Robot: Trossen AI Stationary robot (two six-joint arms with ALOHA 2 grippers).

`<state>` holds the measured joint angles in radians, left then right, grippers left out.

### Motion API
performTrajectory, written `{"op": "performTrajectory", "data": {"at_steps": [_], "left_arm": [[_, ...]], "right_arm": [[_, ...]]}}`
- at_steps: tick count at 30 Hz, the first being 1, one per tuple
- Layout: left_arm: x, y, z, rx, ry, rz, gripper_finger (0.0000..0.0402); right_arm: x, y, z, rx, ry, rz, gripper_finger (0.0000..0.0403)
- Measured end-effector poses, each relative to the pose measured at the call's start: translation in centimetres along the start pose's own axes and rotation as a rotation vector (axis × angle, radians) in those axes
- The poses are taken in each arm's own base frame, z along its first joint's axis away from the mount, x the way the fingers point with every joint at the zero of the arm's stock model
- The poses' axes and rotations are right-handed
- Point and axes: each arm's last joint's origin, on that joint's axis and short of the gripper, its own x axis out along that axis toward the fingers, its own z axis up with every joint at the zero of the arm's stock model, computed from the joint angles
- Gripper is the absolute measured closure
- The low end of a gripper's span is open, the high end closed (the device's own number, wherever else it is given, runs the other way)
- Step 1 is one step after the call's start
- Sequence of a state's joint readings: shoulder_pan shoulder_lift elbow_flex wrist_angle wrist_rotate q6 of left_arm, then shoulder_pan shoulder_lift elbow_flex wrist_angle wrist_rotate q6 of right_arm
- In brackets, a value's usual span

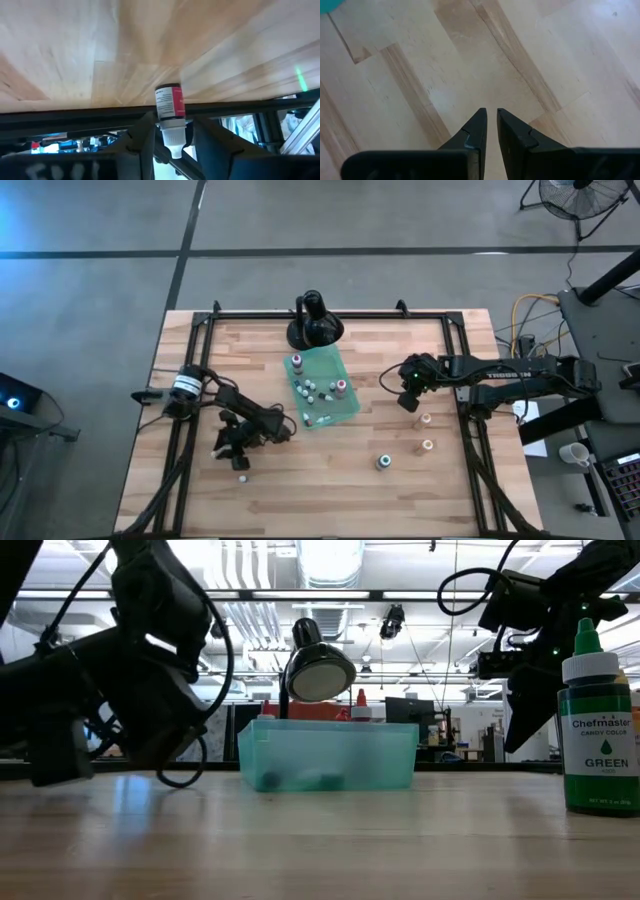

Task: Pick & Place food coloring
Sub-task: Put the small pink food coloring bottle into the green bin

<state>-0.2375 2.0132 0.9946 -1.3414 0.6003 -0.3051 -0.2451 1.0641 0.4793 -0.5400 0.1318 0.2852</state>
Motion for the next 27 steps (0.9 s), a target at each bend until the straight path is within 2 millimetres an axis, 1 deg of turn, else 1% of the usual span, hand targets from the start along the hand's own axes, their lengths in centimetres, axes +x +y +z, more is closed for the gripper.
{"op": "performTrajectory", "data": {"at_steps": [5,8,14,17,20,23,25,27], "left_arm": [[-0.3,-0.2,-0.1,-0.002,-0.013,0.0,0.0289],[-0.7,-0.2,-0.3,0.013,-0.058,0.036,0.0289],[-1.7,-0.4,-1.1,-0.001,-0.194,0.1,0.0289],[-2.5,-0.6,-1.8,-0.045,-0.323,0.112,0.0289],[-3.9,-1.0,-3.3,-0.12,-0.547,0.12,0.0289],[-5.3,-1.4,-5.8,-0.261,-0.796,0.111,0.0289],[-5.7,-1.3,-7.6,-0.385,-0.916,0.061,0.0289],[-5.6,-0.9,-9.2,-0.514,-0.966,-0.043,0.0289]], "right_arm": [[0.0,0.0,0.0,0.0,0.0,0.0,0.0365],[0.0,0.0,0.0,0.0,0.0,0.0,0.0365],[0.0,0.0,0.0,0.0,0.0,0.0,0.0365],[0.0,0.0,0.0,0.0,0.0,0.0,0.0365],[0.0,0.0,0.0,0.0,0.0,0.0,0.0365],[0.0,0.0,0.0,0.0,0.0,0.0,0.0365],[0.0,0.0,0.0,0.0,0.0,-0.001,0.0365],[0.0,0.0,0.0,-0.001,0.0,0.0,0.0365]]}}
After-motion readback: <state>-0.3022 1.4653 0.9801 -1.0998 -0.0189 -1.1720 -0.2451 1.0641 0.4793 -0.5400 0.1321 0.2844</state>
